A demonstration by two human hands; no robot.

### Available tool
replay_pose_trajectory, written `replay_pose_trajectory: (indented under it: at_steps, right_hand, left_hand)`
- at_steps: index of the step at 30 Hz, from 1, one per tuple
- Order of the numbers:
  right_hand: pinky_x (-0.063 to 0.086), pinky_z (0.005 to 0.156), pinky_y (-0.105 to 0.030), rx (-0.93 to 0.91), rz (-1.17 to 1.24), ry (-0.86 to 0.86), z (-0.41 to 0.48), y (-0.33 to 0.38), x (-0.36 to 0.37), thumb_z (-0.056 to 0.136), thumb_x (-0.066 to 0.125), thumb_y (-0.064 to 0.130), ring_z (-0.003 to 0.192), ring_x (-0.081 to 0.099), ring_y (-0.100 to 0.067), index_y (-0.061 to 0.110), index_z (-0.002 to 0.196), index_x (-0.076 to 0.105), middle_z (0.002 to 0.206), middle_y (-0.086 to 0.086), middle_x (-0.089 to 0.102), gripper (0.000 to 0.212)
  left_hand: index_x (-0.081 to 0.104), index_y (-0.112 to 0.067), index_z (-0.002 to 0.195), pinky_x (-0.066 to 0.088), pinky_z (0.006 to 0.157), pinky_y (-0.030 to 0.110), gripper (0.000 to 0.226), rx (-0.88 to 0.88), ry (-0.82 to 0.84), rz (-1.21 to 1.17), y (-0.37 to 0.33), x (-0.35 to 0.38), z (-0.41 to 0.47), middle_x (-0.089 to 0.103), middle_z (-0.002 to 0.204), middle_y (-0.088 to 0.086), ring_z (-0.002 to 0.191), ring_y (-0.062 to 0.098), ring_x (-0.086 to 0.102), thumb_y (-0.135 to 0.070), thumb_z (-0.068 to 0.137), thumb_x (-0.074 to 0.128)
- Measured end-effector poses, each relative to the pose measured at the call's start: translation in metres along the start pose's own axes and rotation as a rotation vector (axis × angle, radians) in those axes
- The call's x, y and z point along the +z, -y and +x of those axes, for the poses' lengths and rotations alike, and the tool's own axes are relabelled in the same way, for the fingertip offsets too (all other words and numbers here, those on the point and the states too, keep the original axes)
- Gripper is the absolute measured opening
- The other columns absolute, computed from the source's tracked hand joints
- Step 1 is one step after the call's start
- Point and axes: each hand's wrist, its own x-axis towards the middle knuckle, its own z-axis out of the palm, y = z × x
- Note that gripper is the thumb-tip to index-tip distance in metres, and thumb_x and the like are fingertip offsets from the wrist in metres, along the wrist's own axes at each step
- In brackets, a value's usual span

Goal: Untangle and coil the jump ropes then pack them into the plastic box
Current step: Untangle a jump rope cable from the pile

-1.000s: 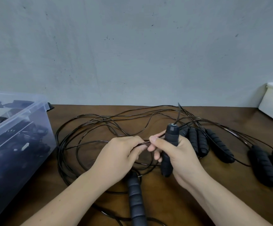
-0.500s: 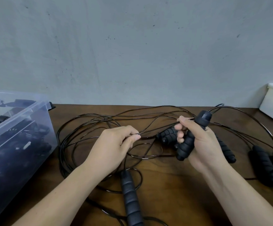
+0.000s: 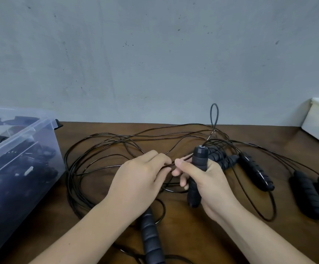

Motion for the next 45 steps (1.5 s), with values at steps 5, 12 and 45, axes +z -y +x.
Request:
replay_pose_trajectory:
  at_steps: [5, 12, 45]
  right_hand:
    - [0.051, 0.063, -0.032, 0.013, 0.005, 0.093, -0.003, 0.002, 0.003, 0.095, 0.077, 0.016, 0.060, 0.056, -0.020, 0.000, 0.089, 0.075, 0.076, -0.015, 0.070, 0.017]
    - [0.044, 0.059, -0.028, 0.049, 0.198, -0.056, 0.010, 0.018, -0.018, 0.093, 0.077, 0.014, 0.059, 0.048, -0.018, 0.012, 0.076, 0.065, 0.073, -0.012, 0.060, 0.021]
    - [0.045, 0.052, -0.022, 0.069, 0.413, -0.142, 0.026, 0.030, -0.045, 0.098, 0.072, 0.018, 0.061, 0.051, -0.012, 0.006, 0.105, 0.069, 0.083, -0.006, 0.066, 0.015]
  left_hand:
    - [0.055, -0.034, 0.089, 0.048, 0.059, 0.026, 0.016, -0.205, 0.102, -0.300, -0.006, 0.007, -0.002, 0.057, 0.070, -0.010, 0.069, 0.011, 0.059, -0.030, 0.096, 0.069]
    - [0.056, -0.028, 0.081, 0.041, 0.058, 0.034, 0.033, -0.238, 0.221, -0.346, 0.010, 0.003, 0.000, 0.055, 0.061, -0.006, 0.056, 0.009, 0.050, -0.051, 0.104, 0.058]
    - [0.052, -0.021, 0.073, 0.036, 0.056, 0.033, 0.049, -0.313, 0.089, -0.217, 0.037, -0.008, 0.006, 0.046, 0.056, -0.004, 0.056, 0.013, 0.044, -0.061, 0.102, 0.055]
